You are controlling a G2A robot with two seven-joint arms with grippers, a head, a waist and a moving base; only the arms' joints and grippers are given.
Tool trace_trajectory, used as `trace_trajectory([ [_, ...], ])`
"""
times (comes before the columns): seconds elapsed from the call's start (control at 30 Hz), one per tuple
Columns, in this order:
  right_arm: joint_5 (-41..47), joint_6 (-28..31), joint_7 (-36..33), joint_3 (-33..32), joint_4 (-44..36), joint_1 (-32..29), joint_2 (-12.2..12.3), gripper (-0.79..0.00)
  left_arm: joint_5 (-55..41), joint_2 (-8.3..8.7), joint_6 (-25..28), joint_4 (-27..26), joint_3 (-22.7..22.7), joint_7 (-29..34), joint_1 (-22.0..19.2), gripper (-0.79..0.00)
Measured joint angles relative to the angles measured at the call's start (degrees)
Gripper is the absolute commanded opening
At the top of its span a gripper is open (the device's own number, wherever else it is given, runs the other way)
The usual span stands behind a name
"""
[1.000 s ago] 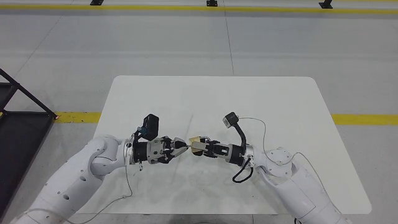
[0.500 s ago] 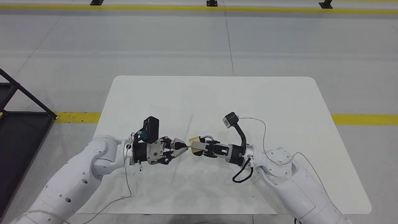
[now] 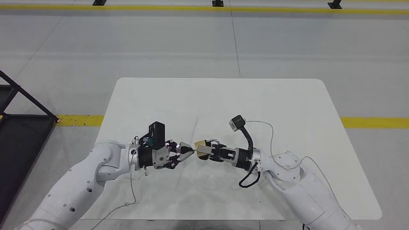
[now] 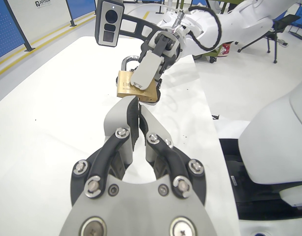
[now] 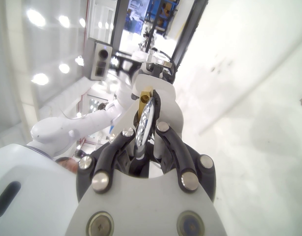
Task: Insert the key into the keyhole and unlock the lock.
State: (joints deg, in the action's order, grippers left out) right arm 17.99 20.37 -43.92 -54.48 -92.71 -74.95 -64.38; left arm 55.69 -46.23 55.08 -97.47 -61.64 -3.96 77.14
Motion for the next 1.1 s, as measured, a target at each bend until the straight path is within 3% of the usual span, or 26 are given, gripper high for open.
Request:
trace_trajectory([
  [1.03,0.00,0.00,0.00,0.00,0.00,0.00,0.00,-0.785,10.11,-0.83,-3.30,-3.32,-3.07,-5.26,3.99,-0.785],
  [1.07,0.00,0.00,0.00,0.00,0.00,0.00,0.00,-0.785,10.24,-0.86,-3.33,-3.31,-3.11,-5.38,4.05,-0.702],
  [1.1,0.00,0.00,0.00,0.00,0.00,0.00,0.00,-0.785,10.31,-0.90,-3.34,-3.24,-3.13,-5.40,4.15,-0.339],
])
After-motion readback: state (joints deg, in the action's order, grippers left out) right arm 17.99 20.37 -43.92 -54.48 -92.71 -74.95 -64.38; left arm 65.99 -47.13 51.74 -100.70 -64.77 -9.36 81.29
